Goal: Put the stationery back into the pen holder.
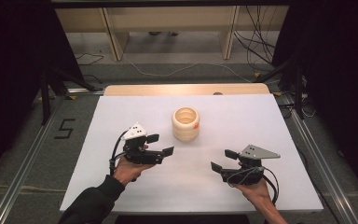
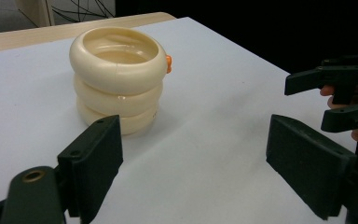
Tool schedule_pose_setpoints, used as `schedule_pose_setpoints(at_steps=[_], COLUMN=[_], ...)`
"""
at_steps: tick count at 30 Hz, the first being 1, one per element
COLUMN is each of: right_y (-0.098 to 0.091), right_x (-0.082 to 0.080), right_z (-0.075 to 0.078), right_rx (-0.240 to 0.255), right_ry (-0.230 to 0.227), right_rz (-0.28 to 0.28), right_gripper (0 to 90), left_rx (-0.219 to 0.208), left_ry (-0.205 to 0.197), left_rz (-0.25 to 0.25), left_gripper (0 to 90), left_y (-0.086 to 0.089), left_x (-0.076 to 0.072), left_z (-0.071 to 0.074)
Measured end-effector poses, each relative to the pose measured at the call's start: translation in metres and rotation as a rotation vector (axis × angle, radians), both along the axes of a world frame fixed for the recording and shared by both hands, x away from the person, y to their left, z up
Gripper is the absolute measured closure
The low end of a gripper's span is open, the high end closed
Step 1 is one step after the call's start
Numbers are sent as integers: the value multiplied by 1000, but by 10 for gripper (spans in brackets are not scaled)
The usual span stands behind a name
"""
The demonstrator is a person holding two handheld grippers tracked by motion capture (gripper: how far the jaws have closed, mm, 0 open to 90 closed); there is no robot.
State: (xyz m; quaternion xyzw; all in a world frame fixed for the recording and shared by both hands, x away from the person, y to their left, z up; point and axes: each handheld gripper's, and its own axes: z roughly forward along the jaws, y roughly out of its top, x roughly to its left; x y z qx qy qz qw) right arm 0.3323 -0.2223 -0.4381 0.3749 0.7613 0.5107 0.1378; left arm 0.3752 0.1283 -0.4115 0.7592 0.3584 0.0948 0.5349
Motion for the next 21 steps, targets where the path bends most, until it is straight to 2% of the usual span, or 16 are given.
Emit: schedule_pose_setpoints(at_steps=[8,12,21], right_y=[0,1,0], right_x=[-1,-3,-6], right_z=[-2,-1,-1], right_rx=[4,2,4], right_ry=[14,15,14], right_rz=[2,2,2], right_gripper=[245,244,243], left_rx=[9,21,-3], left_ry=[-18,-43,-69], left_rz=[3,-1,-13], left_gripper=[175,175,166], left_y=[9,10,20], left_x=[-14,-20,-36], left_z=[-5,-6,-10])
